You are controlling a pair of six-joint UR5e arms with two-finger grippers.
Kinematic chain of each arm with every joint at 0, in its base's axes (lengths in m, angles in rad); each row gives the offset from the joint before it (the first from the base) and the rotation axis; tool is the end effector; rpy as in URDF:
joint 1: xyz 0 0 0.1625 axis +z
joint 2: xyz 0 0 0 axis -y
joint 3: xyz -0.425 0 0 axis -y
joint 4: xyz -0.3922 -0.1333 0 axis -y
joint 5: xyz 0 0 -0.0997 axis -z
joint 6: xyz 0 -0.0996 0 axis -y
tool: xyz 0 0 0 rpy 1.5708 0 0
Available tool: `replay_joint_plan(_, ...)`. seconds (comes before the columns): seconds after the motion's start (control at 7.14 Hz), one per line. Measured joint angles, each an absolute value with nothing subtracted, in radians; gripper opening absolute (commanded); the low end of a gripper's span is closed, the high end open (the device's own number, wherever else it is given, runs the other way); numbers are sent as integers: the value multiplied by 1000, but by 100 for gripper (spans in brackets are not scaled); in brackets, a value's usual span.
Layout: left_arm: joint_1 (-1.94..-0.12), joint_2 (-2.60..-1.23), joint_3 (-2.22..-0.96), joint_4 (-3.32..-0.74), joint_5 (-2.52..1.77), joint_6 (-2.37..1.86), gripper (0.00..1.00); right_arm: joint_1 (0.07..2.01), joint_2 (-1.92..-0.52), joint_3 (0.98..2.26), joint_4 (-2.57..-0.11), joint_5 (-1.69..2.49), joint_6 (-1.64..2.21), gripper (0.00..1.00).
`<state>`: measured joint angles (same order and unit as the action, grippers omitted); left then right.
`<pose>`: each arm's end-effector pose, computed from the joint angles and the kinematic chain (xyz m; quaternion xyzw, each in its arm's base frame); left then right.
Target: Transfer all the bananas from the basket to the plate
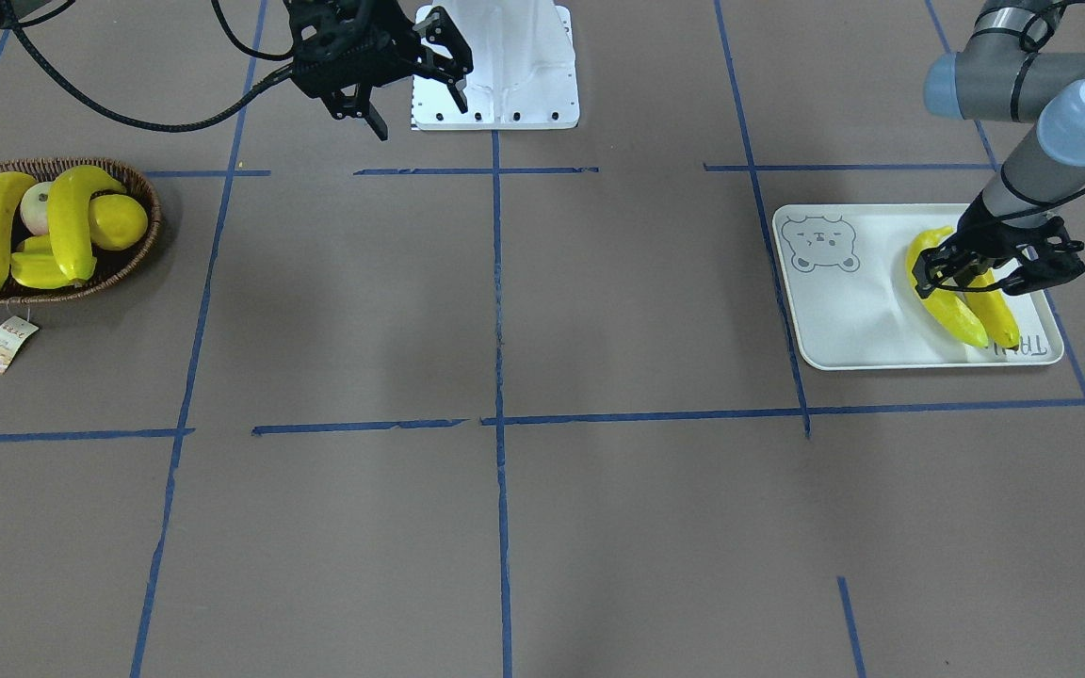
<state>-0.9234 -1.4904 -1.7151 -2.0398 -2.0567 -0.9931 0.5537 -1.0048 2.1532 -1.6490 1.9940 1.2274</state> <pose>0.2250 -0.4415 0.5863 0.0046 0.3452 -0.0986 0.9333 -0.3905 -0.3500 0.1196 0.0534 -0.5276 -0.0182 0.8476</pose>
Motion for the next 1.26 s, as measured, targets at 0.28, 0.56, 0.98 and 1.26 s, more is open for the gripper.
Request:
replay_joint_plan(0.28, -948, -1479, -1753, -2032, -2075, -958, 100, 562, -1025, 2172, -1649, 1995, 1227, 100)
replay_joint_plan(0.56, -1015, -1489, -1830, -2016, -2169, -952, 100, 573, -1123, 2227, -1649, 1993, 1226, 100)
replay_joint_plan(0.98, -1041, -1572, -1967, -1866, -2210, -973, 100, 594, -1346, 2318, -1649, 1950, 1225, 100)
replay_joint_plan(1.26, -1032, -1659, -2013, -1746, -2211, -1004, 100, 598, -1490, 2385, -1640, 1933, 1194, 100)
